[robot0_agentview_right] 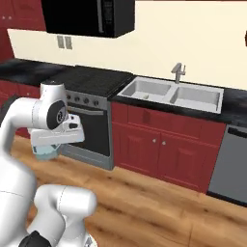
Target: Pick the tupperware and cup and place them in the sink. Then turn on the water.
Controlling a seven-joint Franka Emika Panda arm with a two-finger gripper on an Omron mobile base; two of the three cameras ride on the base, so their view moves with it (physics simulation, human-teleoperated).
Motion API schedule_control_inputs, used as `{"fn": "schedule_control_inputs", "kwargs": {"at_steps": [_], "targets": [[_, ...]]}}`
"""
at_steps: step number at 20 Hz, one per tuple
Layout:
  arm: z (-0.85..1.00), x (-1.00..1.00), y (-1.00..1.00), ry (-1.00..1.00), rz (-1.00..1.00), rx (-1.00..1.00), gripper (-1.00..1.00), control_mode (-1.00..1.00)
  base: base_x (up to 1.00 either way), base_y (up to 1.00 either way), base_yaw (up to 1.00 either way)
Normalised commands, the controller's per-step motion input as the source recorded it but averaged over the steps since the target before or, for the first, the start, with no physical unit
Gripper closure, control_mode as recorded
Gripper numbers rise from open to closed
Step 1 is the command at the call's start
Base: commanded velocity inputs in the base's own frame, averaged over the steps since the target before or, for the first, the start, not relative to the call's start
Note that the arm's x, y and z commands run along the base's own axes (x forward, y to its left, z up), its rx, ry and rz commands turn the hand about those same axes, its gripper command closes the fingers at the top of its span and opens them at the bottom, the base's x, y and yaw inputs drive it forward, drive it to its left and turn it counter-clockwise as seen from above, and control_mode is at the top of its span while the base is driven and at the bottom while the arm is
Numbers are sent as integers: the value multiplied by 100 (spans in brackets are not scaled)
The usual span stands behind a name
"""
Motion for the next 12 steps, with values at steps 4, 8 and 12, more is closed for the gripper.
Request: {"fn": "schedule_control_inputs", "kwargs": {"at_steps": [4, 8, 12], "targets": [[0, 0, 0, 0, 0, 0, 100, 100, 33, 32, -34], [0, 0, 0, 0, 0, 0, 100, 100, 75, 8, -7], [0, 0, 0, 0, 0, 0, 100, 100, 100, 0, 0]]}}
